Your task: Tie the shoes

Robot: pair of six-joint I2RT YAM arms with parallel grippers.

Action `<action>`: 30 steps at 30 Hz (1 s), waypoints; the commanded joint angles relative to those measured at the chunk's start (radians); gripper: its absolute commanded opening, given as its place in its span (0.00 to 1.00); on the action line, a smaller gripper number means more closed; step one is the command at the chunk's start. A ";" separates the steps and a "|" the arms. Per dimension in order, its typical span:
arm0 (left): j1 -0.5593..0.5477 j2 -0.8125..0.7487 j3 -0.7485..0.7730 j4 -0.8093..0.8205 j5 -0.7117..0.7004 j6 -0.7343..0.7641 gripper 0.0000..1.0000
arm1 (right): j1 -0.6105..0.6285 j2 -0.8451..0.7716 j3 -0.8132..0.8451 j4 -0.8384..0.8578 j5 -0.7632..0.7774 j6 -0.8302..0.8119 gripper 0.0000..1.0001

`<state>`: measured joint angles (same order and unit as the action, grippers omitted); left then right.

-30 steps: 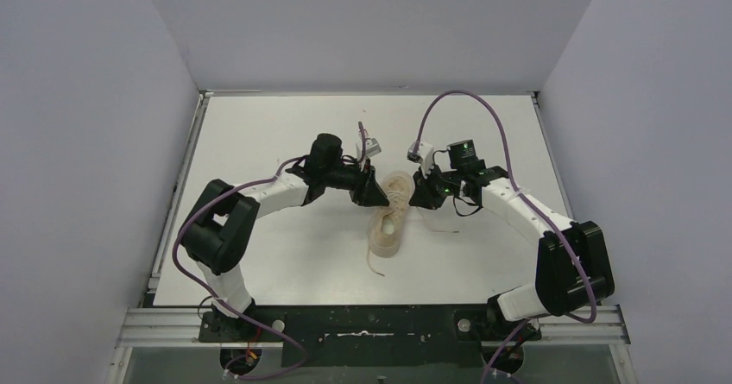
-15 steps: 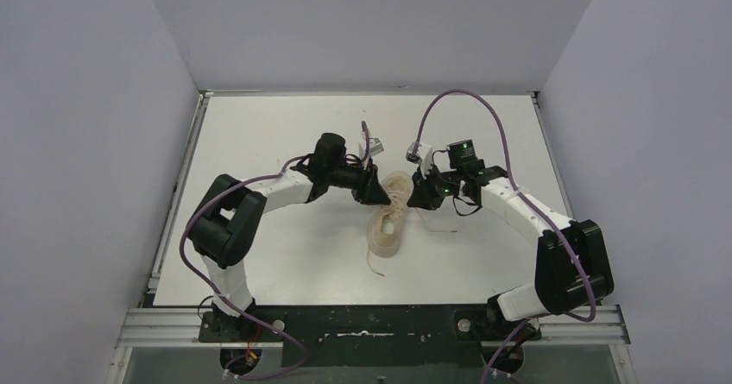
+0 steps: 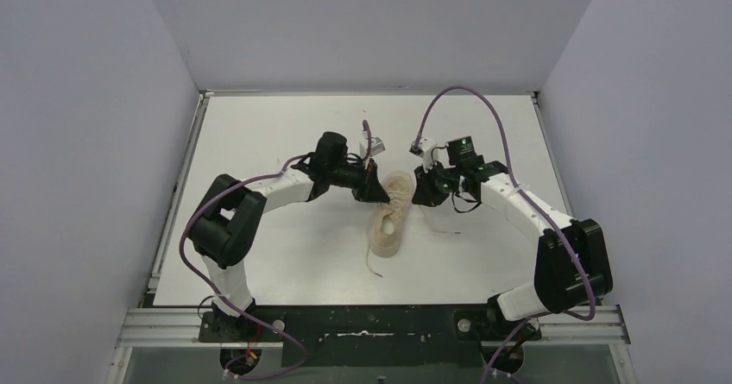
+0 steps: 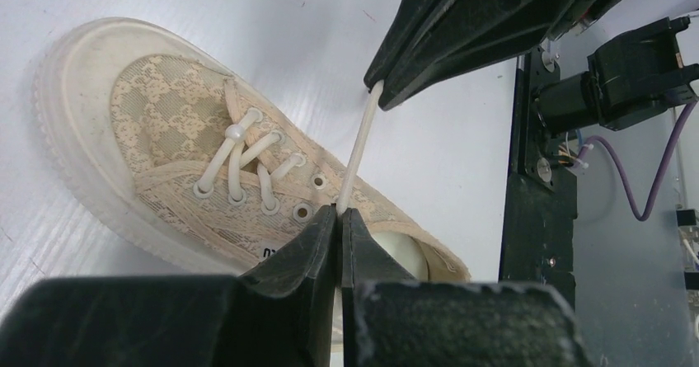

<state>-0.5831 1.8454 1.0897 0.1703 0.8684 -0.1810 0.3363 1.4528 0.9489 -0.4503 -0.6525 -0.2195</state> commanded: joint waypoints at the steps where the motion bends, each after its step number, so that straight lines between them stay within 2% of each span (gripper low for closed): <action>1: -0.004 -0.015 0.045 0.003 0.012 -0.027 0.00 | 0.004 -0.026 0.092 -0.052 0.129 0.164 0.00; 4: -0.004 -0.024 0.041 0.000 -0.018 -0.056 0.00 | -0.001 -0.025 0.135 -0.130 0.249 0.342 0.00; 5: -0.004 -0.026 0.040 0.001 -0.032 -0.074 0.00 | -0.010 -0.018 0.152 -0.168 0.288 0.398 0.04; 7: -0.007 -0.028 0.035 0.020 -0.040 -0.112 0.00 | -0.032 0.008 0.182 -0.245 0.302 0.480 0.17; 8: -0.010 -0.028 0.029 0.033 -0.051 -0.131 0.00 | -0.035 0.021 0.197 -0.294 0.316 0.509 0.32; 12: -0.018 -0.031 0.013 0.055 -0.111 -0.190 0.00 | -0.057 0.060 0.258 -0.453 0.377 0.641 0.51; 15: -0.021 -0.033 0.009 0.061 -0.131 -0.222 0.00 | -0.128 0.089 0.250 -0.529 0.339 0.766 0.53; 19: -0.025 -0.038 0.019 0.033 -0.149 -0.222 0.00 | -0.159 0.088 0.158 -0.448 0.267 1.033 0.57; 23: -0.035 -0.040 0.019 0.028 -0.150 -0.224 0.00 | -0.150 0.132 0.142 -0.483 0.379 1.351 0.62; 27: -0.039 -0.055 0.006 0.030 -0.165 -0.222 0.00 | -0.079 0.153 0.176 -0.507 0.517 1.554 0.67; 30: -0.041 -0.063 -0.006 0.038 -0.164 -0.218 0.00 | -0.050 0.148 0.125 -0.495 0.578 1.704 0.67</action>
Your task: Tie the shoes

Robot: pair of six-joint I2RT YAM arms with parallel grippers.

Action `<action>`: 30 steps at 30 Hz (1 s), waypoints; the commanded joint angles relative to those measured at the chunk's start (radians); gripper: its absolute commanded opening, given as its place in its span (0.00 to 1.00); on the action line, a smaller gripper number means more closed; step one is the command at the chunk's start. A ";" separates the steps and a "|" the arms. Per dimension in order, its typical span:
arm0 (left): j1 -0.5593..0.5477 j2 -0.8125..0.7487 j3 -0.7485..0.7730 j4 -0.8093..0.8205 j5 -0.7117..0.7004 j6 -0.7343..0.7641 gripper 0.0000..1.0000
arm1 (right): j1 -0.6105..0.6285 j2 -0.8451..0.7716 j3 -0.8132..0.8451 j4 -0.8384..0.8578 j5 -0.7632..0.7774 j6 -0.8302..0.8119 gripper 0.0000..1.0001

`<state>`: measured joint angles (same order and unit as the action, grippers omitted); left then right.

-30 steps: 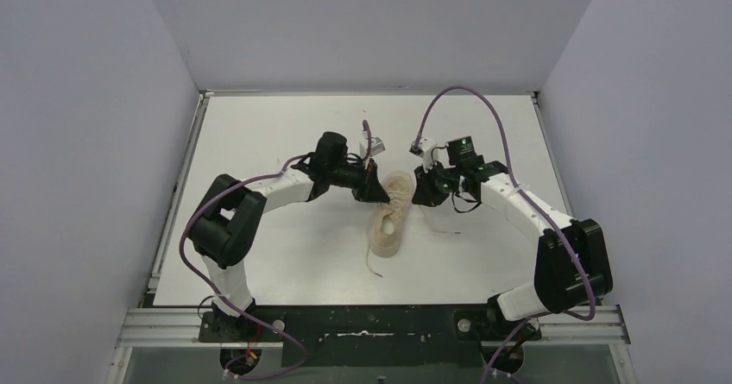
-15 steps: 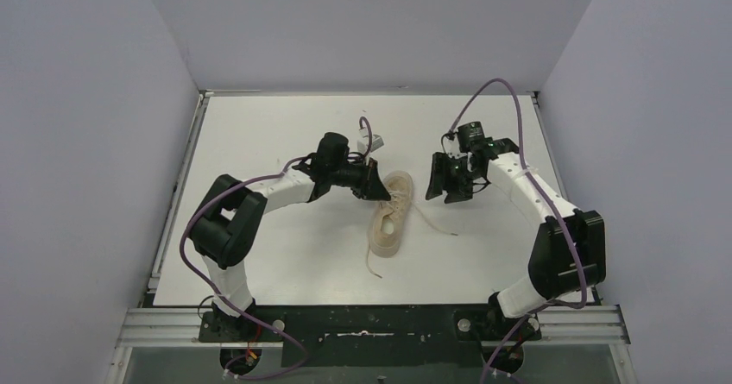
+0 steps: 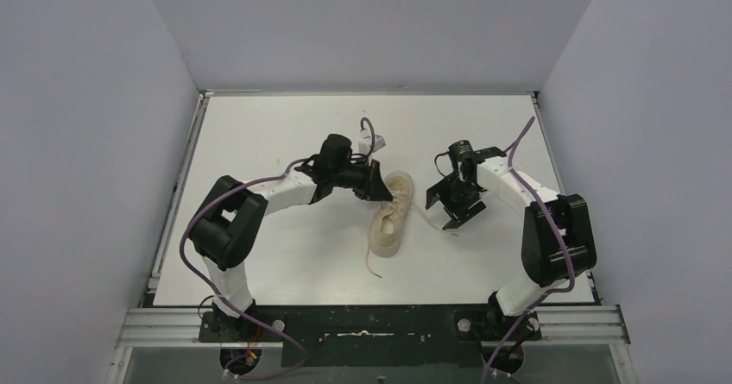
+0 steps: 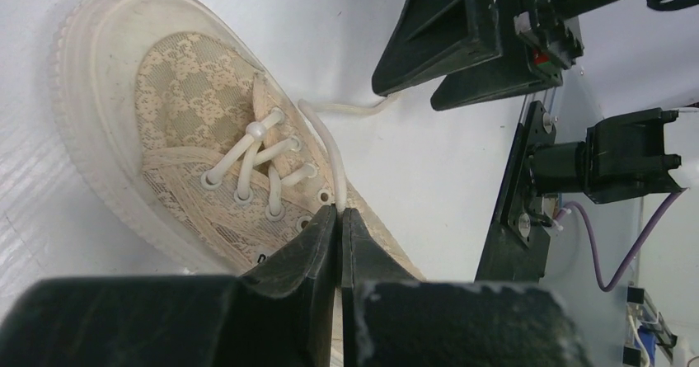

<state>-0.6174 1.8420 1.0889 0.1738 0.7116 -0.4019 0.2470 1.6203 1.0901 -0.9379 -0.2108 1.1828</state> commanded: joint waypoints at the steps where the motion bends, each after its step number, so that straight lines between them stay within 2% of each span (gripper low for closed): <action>1: -0.007 -0.061 -0.009 0.036 -0.008 0.004 0.00 | 0.041 -0.027 -0.037 0.014 0.158 0.340 0.67; 8: -0.010 -0.081 -0.043 0.060 -0.004 0.000 0.00 | 0.033 0.008 -0.161 0.098 0.130 0.499 0.67; 12: -0.011 -0.083 -0.041 0.056 0.006 0.006 0.00 | 0.048 0.037 -0.183 0.130 0.146 0.539 0.62; 14: -0.012 -0.085 -0.039 0.052 0.010 0.013 0.00 | 0.047 0.059 -0.188 0.148 0.153 0.554 0.53; 15: -0.013 -0.085 -0.039 0.050 0.011 0.016 0.00 | 0.043 0.066 -0.185 0.154 0.158 0.554 0.43; 16: -0.013 -0.087 -0.040 0.046 0.011 0.022 0.00 | 0.042 0.070 -0.176 0.154 0.166 0.548 0.28; 18: -0.013 -0.092 -0.042 0.044 0.010 0.029 0.00 | 0.040 0.060 -0.134 0.137 0.196 0.488 0.04; 19: -0.013 -0.093 -0.042 0.044 0.009 0.030 0.00 | 0.041 0.052 -0.095 0.122 0.233 0.437 0.00; 22: -0.013 -0.090 -0.043 0.055 0.006 0.026 0.00 | 0.044 0.027 0.069 0.125 0.331 0.193 0.00; 23: -0.013 -0.089 -0.046 0.065 0.006 0.019 0.00 | 0.046 0.020 0.106 0.197 0.327 0.088 0.00; 25: -0.011 -0.086 -0.055 0.090 0.005 -0.008 0.00 | 0.045 0.008 0.148 0.354 0.259 -0.109 0.00; 27: -0.010 -0.084 -0.066 0.121 0.001 -0.036 0.00 | 0.049 0.005 0.155 0.551 0.127 -0.249 0.00; 30: -0.010 -0.087 -0.091 0.161 -0.007 -0.068 0.00 | 0.069 0.082 0.232 0.680 -0.016 -0.308 0.00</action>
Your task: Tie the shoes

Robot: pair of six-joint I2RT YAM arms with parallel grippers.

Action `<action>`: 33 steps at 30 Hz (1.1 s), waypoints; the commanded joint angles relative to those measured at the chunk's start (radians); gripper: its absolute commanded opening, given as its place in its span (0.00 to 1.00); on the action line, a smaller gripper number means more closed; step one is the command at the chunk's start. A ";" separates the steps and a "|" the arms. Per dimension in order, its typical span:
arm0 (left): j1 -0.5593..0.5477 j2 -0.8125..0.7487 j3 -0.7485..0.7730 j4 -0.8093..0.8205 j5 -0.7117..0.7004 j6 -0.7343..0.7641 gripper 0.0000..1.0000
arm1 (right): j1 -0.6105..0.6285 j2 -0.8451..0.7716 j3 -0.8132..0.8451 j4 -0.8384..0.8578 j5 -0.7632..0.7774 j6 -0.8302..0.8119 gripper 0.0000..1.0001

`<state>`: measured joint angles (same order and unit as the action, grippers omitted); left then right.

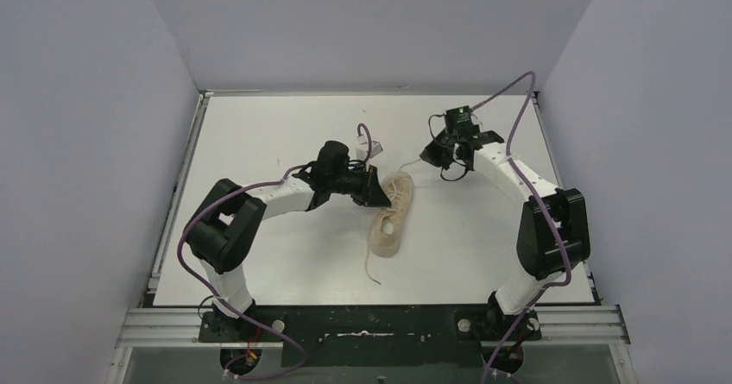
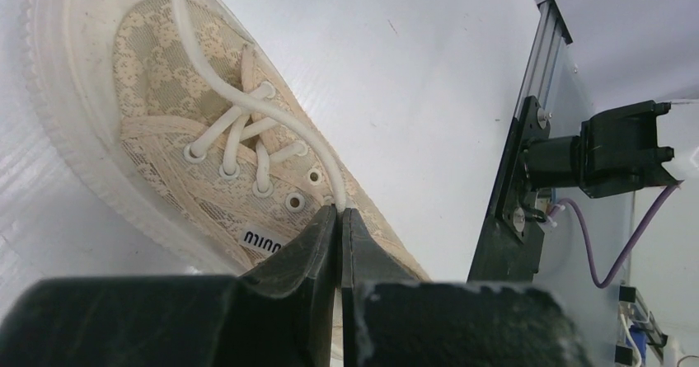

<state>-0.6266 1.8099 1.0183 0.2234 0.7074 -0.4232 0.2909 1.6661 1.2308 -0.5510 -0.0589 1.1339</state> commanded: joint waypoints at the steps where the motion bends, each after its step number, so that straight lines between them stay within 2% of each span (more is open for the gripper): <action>1: -0.001 -0.057 -0.030 0.127 -0.009 -0.056 0.00 | 0.035 0.081 0.139 0.293 -0.205 -0.268 0.00; 6: 0.001 -0.082 -0.094 0.199 -0.045 -0.091 0.00 | 0.125 0.264 0.290 0.368 -0.286 -0.253 0.00; 11: 0.005 -0.122 -0.153 0.256 -0.083 -0.117 0.00 | 0.193 0.401 0.444 0.292 -0.450 -0.262 0.00; 12: 0.005 -0.125 -0.159 0.266 -0.087 -0.123 0.00 | 0.200 0.419 0.478 0.238 -0.479 -0.283 0.03; 13: 0.004 -0.127 -0.165 0.273 -0.090 -0.128 0.00 | 0.198 0.439 0.500 0.196 -0.532 -0.307 0.12; 15: 0.002 -0.127 -0.171 0.289 -0.094 -0.142 0.00 | 0.182 0.459 0.532 0.099 -0.596 -0.380 0.39; 16: 0.001 -0.126 -0.173 0.291 -0.096 -0.148 0.00 | 0.166 0.456 0.535 0.036 -0.617 -0.429 0.49; 18: 0.002 -0.124 -0.172 0.297 -0.099 -0.169 0.00 | 0.127 0.419 0.518 -0.054 -0.630 -0.538 0.60; 21: 0.002 -0.128 -0.161 0.292 -0.104 -0.197 0.00 | 0.064 0.299 0.427 -0.150 -0.609 -0.675 0.69; 24: 0.002 -0.122 -0.142 0.275 -0.109 -0.228 0.00 | -0.008 0.164 0.282 -0.216 -0.564 -0.757 0.69; 27: 0.001 -0.109 -0.120 0.251 -0.114 -0.254 0.00 | -0.006 0.059 0.177 -0.305 -0.457 -0.848 0.70; 30: 0.002 -0.096 -0.110 0.246 -0.116 -0.292 0.00 | 0.042 -0.082 0.002 -0.227 -0.463 -0.767 0.68; 33: 0.005 -0.093 -0.115 0.235 -0.130 -0.332 0.00 | 0.162 -0.230 -0.184 -0.087 -0.377 -0.706 0.67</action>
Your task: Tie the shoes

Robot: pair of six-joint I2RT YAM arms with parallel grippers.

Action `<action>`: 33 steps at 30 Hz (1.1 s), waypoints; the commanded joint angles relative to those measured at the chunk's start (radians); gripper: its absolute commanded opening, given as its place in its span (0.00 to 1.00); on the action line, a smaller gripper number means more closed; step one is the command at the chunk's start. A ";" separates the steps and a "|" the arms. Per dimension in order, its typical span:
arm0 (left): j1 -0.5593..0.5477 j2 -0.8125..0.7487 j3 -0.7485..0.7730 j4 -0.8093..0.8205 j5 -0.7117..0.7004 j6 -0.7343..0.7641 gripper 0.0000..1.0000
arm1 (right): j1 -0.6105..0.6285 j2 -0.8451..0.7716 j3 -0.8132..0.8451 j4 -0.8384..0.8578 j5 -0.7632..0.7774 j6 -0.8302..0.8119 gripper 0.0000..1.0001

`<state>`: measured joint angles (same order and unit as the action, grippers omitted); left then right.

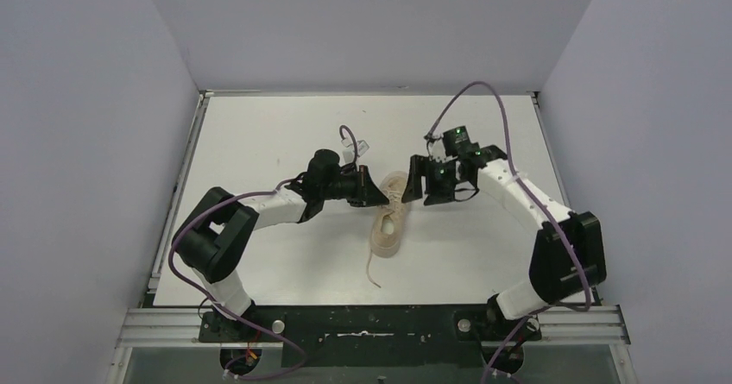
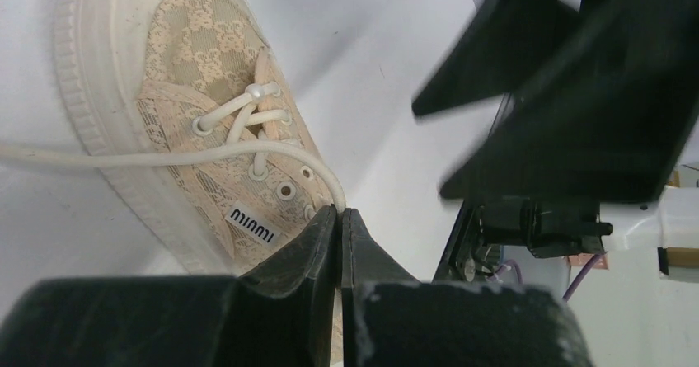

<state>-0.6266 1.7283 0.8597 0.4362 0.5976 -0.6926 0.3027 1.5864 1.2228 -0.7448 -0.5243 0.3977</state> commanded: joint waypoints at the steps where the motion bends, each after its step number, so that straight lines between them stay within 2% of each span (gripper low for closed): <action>1: 0.005 -0.009 0.045 0.011 -0.024 -0.068 0.00 | 0.200 -0.183 -0.222 0.150 0.112 0.042 0.67; 8: 0.019 -0.009 0.074 -0.093 -0.032 -0.057 0.00 | 0.580 -0.291 -0.395 0.359 0.448 0.123 0.66; 13: 0.035 0.005 0.111 -0.189 -0.025 -0.029 0.00 | 0.798 -0.201 -0.402 0.438 0.593 0.091 0.63; 18: 0.048 0.008 0.118 -0.192 -0.021 -0.029 0.00 | 0.877 -0.080 -0.380 0.515 0.631 0.060 0.56; 27: 0.045 0.004 0.093 -0.167 -0.025 -0.036 0.00 | 0.946 0.052 -0.309 0.480 0.799 0.104 0.48; 30: 0.045 -0.002 0.084 -0.157 -0.029 -0.036 0.00 | 0.954 0.090 -0.284 0.445 0.843 0.115 0.37; 31: 0.045 -0.004 0.084 -0.158 -0.030 -0.035 0.00 | 0.955 0.100 -0.276 0.418 0.855 0.122 0.29; 33: 0.045 -0.007 0.087 -0.163 -0.025 -0.030 0.00 | 0.961 0.099 -0.279 0.370 0.875 0.135 0.05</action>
<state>-0.5873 1.7355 0.9340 0.2325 0.5724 -0.7380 1.2518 1.6772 0.9089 -0.3168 0.2329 0.4973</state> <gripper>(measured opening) 0.015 0.220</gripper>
